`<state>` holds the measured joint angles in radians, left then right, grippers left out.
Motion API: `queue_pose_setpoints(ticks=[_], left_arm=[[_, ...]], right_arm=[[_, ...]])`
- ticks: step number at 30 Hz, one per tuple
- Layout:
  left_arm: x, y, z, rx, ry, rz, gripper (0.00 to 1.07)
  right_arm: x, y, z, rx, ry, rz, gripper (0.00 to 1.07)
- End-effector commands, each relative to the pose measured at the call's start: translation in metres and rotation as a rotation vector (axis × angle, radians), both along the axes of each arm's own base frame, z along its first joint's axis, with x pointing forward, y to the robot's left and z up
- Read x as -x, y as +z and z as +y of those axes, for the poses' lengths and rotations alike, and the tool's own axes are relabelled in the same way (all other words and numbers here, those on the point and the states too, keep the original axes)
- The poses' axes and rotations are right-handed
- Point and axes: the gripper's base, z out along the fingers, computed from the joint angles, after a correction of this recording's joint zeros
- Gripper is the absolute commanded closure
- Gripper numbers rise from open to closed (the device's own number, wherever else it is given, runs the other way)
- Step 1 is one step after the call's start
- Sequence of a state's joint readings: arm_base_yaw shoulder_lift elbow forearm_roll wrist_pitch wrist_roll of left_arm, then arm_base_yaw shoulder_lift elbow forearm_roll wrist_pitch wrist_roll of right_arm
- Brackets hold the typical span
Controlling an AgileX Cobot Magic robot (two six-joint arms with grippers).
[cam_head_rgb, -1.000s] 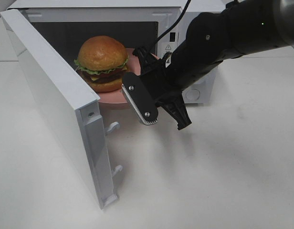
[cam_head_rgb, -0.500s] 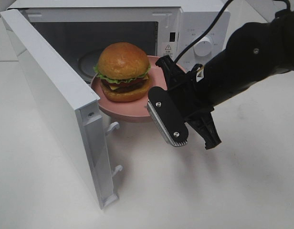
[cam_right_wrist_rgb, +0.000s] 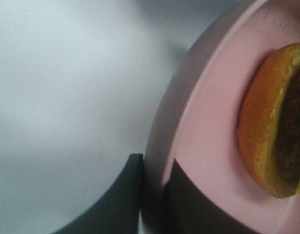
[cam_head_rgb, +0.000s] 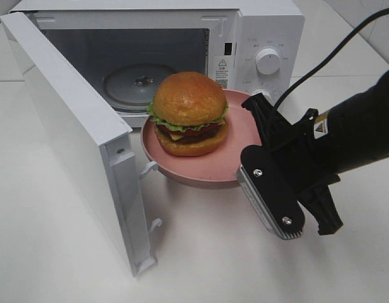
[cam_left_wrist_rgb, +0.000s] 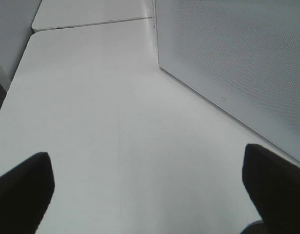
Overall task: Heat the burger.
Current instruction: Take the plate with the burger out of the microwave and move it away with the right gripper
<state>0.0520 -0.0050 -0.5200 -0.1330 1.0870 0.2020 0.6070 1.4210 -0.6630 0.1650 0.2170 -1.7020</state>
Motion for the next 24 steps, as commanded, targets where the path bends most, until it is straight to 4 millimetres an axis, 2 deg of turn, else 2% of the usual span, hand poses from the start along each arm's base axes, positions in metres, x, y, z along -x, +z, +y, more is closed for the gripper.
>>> queue_pose_setpoints(ticks=[1,7,18,24], left_arm=[[0.000,0.001,0.000,0.005,-0.004,-0.017,0.09],[0.000,0.001,0.000,0.005,-0.004,-0.017,0.09],[0.000,0.001,0.000,0.005,-0.004,-0.017,0.09],[0.000,0.001,0.000,0.005,-0.004,-0.017,0.09]], right_arm=[[0.006,0.013,-0.006,-0.061,-0.019,-0.082,1.07],[0.026,0.019,-0.021,-0.084,-0.050,-0.102,1.07],[0.048,0.024,-0.041,-0.093,-0.133,-0.113,1.07],[0.059,0.027,-0.057,-0.072,-0.253,-0.074,1.07]])
